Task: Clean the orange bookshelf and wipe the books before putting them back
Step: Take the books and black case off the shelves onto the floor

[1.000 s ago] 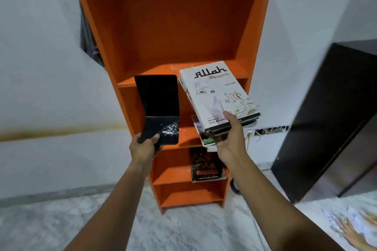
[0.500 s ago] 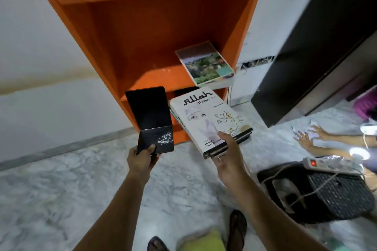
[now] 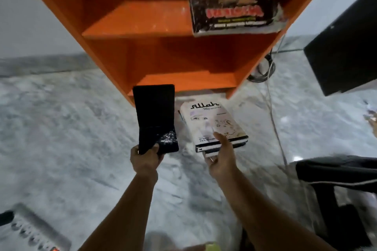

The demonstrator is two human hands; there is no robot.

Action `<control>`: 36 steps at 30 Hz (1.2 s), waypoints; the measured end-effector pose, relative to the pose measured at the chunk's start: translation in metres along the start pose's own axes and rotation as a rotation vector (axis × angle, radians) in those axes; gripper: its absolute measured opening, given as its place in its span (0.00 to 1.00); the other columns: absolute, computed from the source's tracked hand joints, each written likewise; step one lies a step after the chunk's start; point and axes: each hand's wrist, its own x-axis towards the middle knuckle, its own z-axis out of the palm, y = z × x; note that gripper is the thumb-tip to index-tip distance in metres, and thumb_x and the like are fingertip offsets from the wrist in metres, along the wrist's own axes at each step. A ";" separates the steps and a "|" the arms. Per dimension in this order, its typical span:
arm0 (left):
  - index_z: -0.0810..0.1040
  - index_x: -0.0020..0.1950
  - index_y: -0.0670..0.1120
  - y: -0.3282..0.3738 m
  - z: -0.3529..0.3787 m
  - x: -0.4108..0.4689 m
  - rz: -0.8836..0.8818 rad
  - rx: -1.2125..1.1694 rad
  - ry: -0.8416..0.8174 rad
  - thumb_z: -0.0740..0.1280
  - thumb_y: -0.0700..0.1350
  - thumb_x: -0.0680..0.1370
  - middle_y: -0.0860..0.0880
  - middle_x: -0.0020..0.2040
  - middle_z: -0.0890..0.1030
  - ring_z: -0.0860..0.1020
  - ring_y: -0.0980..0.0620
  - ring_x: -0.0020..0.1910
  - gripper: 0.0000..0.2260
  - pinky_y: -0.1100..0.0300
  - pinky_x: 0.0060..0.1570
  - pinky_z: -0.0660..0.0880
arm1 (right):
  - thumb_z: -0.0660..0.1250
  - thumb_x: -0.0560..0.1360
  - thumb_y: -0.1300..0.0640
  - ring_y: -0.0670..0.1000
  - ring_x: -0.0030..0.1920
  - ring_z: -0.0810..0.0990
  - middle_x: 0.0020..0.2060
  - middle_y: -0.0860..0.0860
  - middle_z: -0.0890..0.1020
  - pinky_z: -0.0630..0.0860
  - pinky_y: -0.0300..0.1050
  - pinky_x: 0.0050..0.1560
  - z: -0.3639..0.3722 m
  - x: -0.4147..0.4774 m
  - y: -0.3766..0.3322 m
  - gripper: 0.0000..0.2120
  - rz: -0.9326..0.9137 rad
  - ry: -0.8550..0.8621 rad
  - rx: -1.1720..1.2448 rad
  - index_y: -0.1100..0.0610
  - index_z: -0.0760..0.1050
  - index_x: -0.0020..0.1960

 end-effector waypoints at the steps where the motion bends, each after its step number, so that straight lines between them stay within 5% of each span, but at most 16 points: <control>1: 0.72 0.60 0.44 -0.021 0.006 0.027 0.005 -0.007 0.016 0.71 0.30 0.76 0.35 0.60 0.79 0.81 0.35 0.57 0.17 0.61 0.28 0.81 | 0.77 0.69 0.60 0.55 0.58 0.84 0.55 0.52 0.86 0.81 0.51 0.55 0.000 0.031 0.011 0.18 0.007 -0.004 0.000 0.50 0.80 0.57; 5: 0.73 0.56 0.47 -0.084 0.021 0.121 0.039 0.025 0.051 0.73 0.33 0.76 0.37 0.60 0.79 0.81 0.37 0.56 0.15 0.52 0.41 0.83 | 0.75 0.72 0.59 0.52 0.54 0.84 0.53 0.50 0.86 0.80 0.45 0.47 -0.005 0.126 0.049 0.16 0.045 -0.034 0.003 0.49 0.79 0.58; 9: 0.75 0.58 0.46 -0.124 0.027 0.173 0.066 0.036 0.082 0.74 0.33 0.75 0.39 0.59 0.80 0.81 0.39 0.53 0.16 0.49 0.49 0.81 | 0.72 0.75 0.59 0.46 0.40 0.84 0.59 0.51 0.83 0.75 0.36 0.22 -0.029 0.190 0.091 0.26 0.018 -0.119 0.037 0.51 0.74 0.73; 12: 0.75 0.59 0.45 -0.142 0.025 0.187 0.099 0.053 0.095 0.74 0.34 0.75 0.40 0.58 0.80 0.80 0.41 0.52 0.16 0.49 0.50 0.80 | 0.72 0.77 0.58 0.49 0.46 0.86 0.61 0.52 0.83 0.83 0.42 0.32 -0.035 0.205 0.109 0.23 -0.052 -0.122 0.018 0.53 0.75 0.71; 15: 0.73 0.58 0.45 -0.148 0.023 0.189 0.213 0.340 0.209 0.79 0.45 0.72 0.43 0.50 0.79 0.79 0.38 0.54 0.20 0.47 0.56 0.79 | 0.79 0.71 0.51 0.57 0.51 0.86 0.50 0.55 0.86 0.85 0.52 0.48 -0.037 0.221 0.126 0.14 -0.107 0.119 -0.137 0.55 0.81 0.53; 17: 0.68 0.59 0.44 -0.143 0.025 0.183 0.267 0.506 0.274 0.80 0.50 0.70 0.41 0.50 0.78 0.78 0.35 0.58 0.28 0.46 0.58 0.76 | 0.80 0.63 0.36 0.57 0.47 0.84 0.43 0.54 0.85 0.83 0.58 0.54 -0.036 0.224 0.131 0.26 -0.138 0.251 -0.318 0.57 0.81 0.45; 19: 0.64 0.64 0.42 -0.135 0.028 0.176 0.246 0.600 0.289 0.80 0.51 0.71 0.35 0.58 0.78 0.77 0.32 0.60 0.33 0.45 0.59 0.73 | 0.78 0.62 0.31 0.59 0.50 0.82 0.45 0.55 0.82 0.80 0.60 0.60 -0.034 0.214 0.128 0.35 -0.112 0.343 -0.479 0.61 0.79 0.52; 23: 0.61 0.68 0.40 -0.119 0.029 0.153 0.203 0.749 0.233 0.76 0.51 0.74 0.33 0.63 0.76 0.76 0.30 0.62 0.33 0.43 0.59 0.73 | 0.79 0.68 0.39 0.66 0.66 0.74 0.68 0.64 0.71 0.72 0.59 0.66 -0.025 0.180 0.101 0.44 -0.087 0.463 -0.512 0.61 0.66 0.72; 28: 0.76 0.58 0.44 -0.048 0.044 0.082 0.261 0.837 0.048 0.72 0.55 0.72 0.41 0.54 0.81 0.79 0.37 0.55 0.21 0.49 0.54 0.77 | 0.80 0.62 0.37 0.62 0.57 0.81 0.60 0.59 0.81 0.80 0.56 0.60 0.020 0.109 0.034 0.38 -0.236 0.227 -0.455 0.60 0.77 0.63; 32: 0.79 0.45 0.47 0.048 0.085 0.000 0.404 0.769 -0.158 0.74 0.53 0.70 0.51 0.37 0.78 0.81 0.43 0.47 0.12 0.57 0.42 0.76 | 0.74 0.75 0.48 0.53 0.46 0.78 0.46 0.54 0.81 0.76 0.50 0.48 0.073 0.028 -0.059 0.21 -0.297 0.026 -0.436 0.59 0.79 0.62; 34: 0.76 0.43 0.49 0.093 0.106 -0.039 0.475 0.735 -0.235 0.74 0.54 0.73 0.52 0.37 0.77 0.81 0.40 0.46 0.12 0.59 0.36 0.70 | 0.74 0.75 0.51 0.54 0.45 0.78 0.47 0.54 0.81 0.77 0.51 0.52 0.099 -0.015 -0.103 0.11 -0.307 -0.050 -0.367 0.55 0.80 0.55; 36: 0.74 0.41 0.50 0.130 0.126 -0.072 0.490 0.700 -0.278 0.72 0.55 0.74 0.54 0.37 0.74 0.77 0.40 0.46 0.12 0.57 0.43 0.69 | 0.73 0.74 0.49 0.58 0.53 0.79 0.54 0.56 0.81 0.77 0.58 0.62 0.121 -0.050 -0.143 0.07 -0.325 -0.104 -0.308 0.51 0.77 0.47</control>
